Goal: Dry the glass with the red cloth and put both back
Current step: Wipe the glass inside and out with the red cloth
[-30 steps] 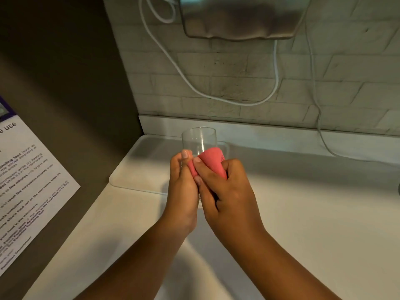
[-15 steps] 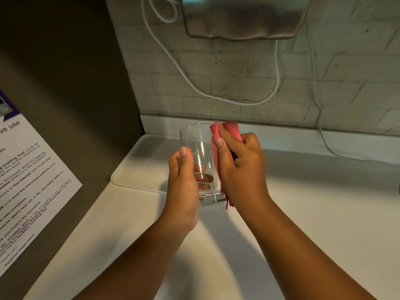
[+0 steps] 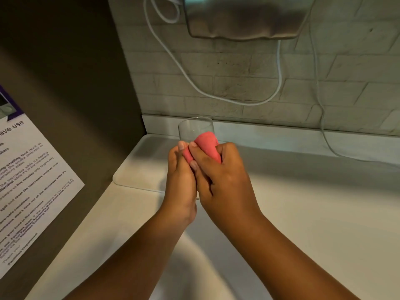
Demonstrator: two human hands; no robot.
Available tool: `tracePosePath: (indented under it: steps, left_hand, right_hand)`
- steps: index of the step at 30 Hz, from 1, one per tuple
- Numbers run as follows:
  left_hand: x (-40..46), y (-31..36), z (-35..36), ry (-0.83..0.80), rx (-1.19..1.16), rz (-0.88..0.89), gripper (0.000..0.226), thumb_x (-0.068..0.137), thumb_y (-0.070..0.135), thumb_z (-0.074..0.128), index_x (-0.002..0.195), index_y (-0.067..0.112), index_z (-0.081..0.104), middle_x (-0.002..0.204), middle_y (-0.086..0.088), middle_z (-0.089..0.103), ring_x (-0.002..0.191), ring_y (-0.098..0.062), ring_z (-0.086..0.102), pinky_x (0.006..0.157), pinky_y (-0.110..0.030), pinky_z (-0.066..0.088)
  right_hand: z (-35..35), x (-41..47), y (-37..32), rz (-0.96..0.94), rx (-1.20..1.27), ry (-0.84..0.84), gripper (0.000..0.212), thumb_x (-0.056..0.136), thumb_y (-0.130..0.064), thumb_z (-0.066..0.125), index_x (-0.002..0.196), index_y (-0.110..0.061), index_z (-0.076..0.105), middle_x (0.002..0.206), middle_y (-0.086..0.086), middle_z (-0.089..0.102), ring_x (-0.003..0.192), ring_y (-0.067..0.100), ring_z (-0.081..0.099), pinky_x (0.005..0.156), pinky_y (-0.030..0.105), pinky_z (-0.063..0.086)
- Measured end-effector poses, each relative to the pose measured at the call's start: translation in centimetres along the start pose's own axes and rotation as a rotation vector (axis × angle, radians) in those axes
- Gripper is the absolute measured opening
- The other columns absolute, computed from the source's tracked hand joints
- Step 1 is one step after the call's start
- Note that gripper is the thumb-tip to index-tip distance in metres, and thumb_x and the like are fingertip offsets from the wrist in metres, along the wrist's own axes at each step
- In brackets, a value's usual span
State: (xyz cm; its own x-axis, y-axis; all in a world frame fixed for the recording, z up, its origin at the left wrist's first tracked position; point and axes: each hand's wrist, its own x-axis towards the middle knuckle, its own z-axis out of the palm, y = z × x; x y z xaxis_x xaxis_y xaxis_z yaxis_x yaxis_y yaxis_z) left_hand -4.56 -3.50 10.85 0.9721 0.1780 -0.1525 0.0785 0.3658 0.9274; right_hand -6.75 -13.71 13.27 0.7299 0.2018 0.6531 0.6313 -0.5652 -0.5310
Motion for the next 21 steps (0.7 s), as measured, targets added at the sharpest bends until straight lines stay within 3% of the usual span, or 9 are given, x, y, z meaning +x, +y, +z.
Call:
tracePosePath:
  steps: [4,7,10,13,16,18,21]
  left_hand:
    - [-0.8,-0.8,0.3,0.009,0.138,0.136,0.044,0.090,0.073,0.041,0.121,0.049,0.062,0.116,0.010,0.079,0.106,-0.012,0.076,0.079,-0.029,0.062]
    - [-1.6,-2.0,0.6,-0.010,0.193,0.137,0.053,0.087,0.081,0.039,0.118,0.044,0.060,0.107,-0.002,0.078,0.090,-0.016,0.076,0.076,-0.035,0.061]
    - [-2.0,-1.9,0.8,-0.010,0.178,0.119,0.054,0.081,0.076,0.039,0.117,0.041,0.059,0.109,-0.017,0.071,0.073,-0.012,0.071,0.071,-0.034,0.057]
    - [-2.2,-2.0,0.7,-0.001,0.170,0.099,0.039,0.095,0.068,0.037,0.115,0.041,0.057,0.106,-0.015,0.071,0.075,-0.015,0.072,0.074,-0.036,0.058]
    - [-2.4,-2.0,0.6,0.017,0.125,0.089,0.037,0.099,0.063,0.039,0.118,0.038,0.059,0.098,-0.008,0.069,0.078,-0.019,0.070,0.075,-0.039,0.058]
    - [-2.6,-1.7,0.5,0.007,0.087,0.096,0.051,0.087,0.070,0.042,0.121,0.036,0.059,0.097,-0.009,0.066,0.079,-0.022,0.068,0.075,-0.041,0.057]
    - [-2.6,-1.2,0.3,-0.006,0.067,0.094,0.058,0.080,0.074,0.044,0.122,0.037,0.060,0.100,-0.011,0.069,0.081,-0.025,0.069,0.078,-0.046,0.058]
  right_hand:
    - [0.1,1.7,0.7,0.081,0.073,0.078,0.031,0.100,-0.030,0.056,0.128,-0.023,0.065,0.106,-0.005,0.050,0.092,0.002,0.053,0.078,0.027,0.053]
    - [-0.3,3.1,1.6,0.057,-0.056,0.168,0.034,0.099,-0.030,0.059,0.132,-0.021,0.064,0.104,0.001,0.050,0.088,0.007,0.048,0.074,0.021,0.049]
    - [-0.4,3.4,2.5,0.092,-0.049,0.206,0.035,0.099,-0.028,0.059,0.133,-0.020,0.064,0.104,0.005,0.053,0.090,0.010,0.049,0.075,0.016,0.046]
    - [-0.1,3.4,3.0,0.140,-0.019,0.234,0.034,0.100,-0.029,0.058,0.133,-0.023,0.063,0.105,0.001,0.051,0.088,0.002,0.044,0.077,0.001,0.039]
    - [-0.6,4.2,3.7,0.239,0.061,0.287,0.029,0.100,-0.028,0.058,0.127,-0.027,0.067,0.104,0.001,0.054,0.088,0.002,0.047,0.082,-0.004,0.034]
    - [-1.0,4.5,4.4,0.355,0.136,0.274,0.026,0.100,-0.032,0.057,0.122,-0.030,0.071,0.104,0.002,0.061,0.090,0.007,0.055,0.083,0.002,0.040]
    - [-1.7,4.0,5.7,0.504,0.256,0.278,0.029,0.099,-0.039,0.054,0.119,-0.028,0.072,0.100,0.004,0.068,0.092,0.012,0.064,0.086,0.030,0.054]
